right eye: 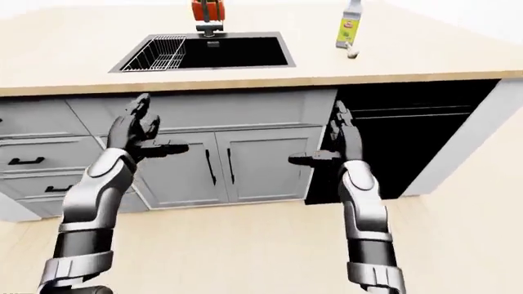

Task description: Turn the sink spout to the right.

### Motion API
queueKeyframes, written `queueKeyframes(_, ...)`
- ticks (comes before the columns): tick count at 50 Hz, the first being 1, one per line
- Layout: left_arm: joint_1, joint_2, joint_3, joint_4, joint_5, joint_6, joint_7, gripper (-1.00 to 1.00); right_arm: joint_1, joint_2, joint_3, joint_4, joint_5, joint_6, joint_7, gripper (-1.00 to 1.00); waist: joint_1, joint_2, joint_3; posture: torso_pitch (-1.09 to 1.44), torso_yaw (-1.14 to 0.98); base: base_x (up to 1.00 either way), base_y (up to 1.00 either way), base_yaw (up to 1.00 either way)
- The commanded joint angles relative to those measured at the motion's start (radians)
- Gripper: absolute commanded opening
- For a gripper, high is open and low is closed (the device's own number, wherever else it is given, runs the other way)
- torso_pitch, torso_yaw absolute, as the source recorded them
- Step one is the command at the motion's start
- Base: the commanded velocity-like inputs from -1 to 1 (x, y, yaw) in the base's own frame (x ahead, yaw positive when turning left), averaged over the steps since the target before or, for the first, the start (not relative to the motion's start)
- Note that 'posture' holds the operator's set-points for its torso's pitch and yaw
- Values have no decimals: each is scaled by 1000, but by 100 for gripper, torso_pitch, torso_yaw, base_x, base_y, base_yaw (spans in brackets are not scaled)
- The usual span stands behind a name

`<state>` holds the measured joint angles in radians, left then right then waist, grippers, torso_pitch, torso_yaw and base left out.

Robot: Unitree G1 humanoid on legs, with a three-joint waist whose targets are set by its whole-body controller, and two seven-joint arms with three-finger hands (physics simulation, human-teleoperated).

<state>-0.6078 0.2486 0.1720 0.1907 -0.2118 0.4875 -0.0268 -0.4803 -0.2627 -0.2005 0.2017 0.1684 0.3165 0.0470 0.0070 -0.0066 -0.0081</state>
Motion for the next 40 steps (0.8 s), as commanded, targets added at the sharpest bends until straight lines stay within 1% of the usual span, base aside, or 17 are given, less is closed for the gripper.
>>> queueKeyframes(1,-112,36,22,-8,-8,38,16,100,-82,-43,-14,-29,4,96,13,100,-2,1,-22,0,0,0,0,0)
queueKeyframes(3,-221,68,21,116,0,36,23,100,-136,-64,-15,-20,5,139,20,100,-2,-4,-19,0,0,0,0,0)
queueKeyframes(4,-261,83,12,145,2,65,14,100,-184,-79,-11,9,-3,165,20,100,0,-6,-17,0,0,0,0,0)
queueKeyframes(6,-323,91,10,216,18,40,30,100,-255,-95,7,73,-31,177,24,100,-3,-7,-14,0,0,0,0,0)
queueKeyframes(8,-350,102,-22,228,63,24,27,100,-316,-112,40,144,-96,180,12,100,-5,-7,-11,0,0,0,0,0)
queueKeyframes(9,-359,103,-26,227,80,25,21,100,-338,-111,42,180,-112,181,21,100,-6,-6,-9,0,0,0,0,0)
queueKeyframes(11,-402,103,-16,272,91,24,26,100,-365,-118,29,207,-115,159,54,100,-7,-5,-8,0,0,0,0,0)
queueKeyframes(13,-435,108,-16,316,111,8,34,100,-378,-127,18,175,-111,193,74,100,-4,-6,-7,0,0,0,0,0)
queueKeyframes(16,-453,112,-19,327,133,5,36,100,-396,-144,6,158,-101,224,97,100,-2,-7,-3,0,0,0,0,0)
queueKeyframes(17,-456,112,-18,328,136,8,34,100,-402,-147,6,164,-100,223,104,100,-5,0,-20,0,0,0,18,0)
queueKeyframes(18,-455,112,-16,320,138,14,35,100,-406,-146,-2,166,-88,218,111,100,16,-10,-10,0,0,0,0,62)
queueKeyframes(20,-452,113,-19,299,147,27,36,100,-411,-148,-4,176,-79,212,115,100,14,5,6,0,0,0,0,99)
queueKeyframes(22,-459,116,-17,287,152,44,34,100,-418,-153,-2,162,-80,216,109,100,6,22,9,0,0,0,0,100)
queueKeyframes(23,-468,119,-15,296,155,43,33,100,-424,-155,-9,148,-69,230,109,100,-32,34,25,0,0,0,0,0)
queueKeyframes(26,-479,130,-10,286,154,47,20,100,-445,-167,-4,125,-68,274,105,100,-23,27,1,0,0,0,0,0)
queueKeyframes(33,-500,144,-3,286,153,60,22,100,-463,-172,3,101,-70,310,119,100,-3,-1,13,0,0,0,0,0)
queueKeyframes(40,-510,150,-3,287,152,68,22,100,-463,-170,2,100,-78,317,118,100,1,-4,16,0,0,1,0,0)
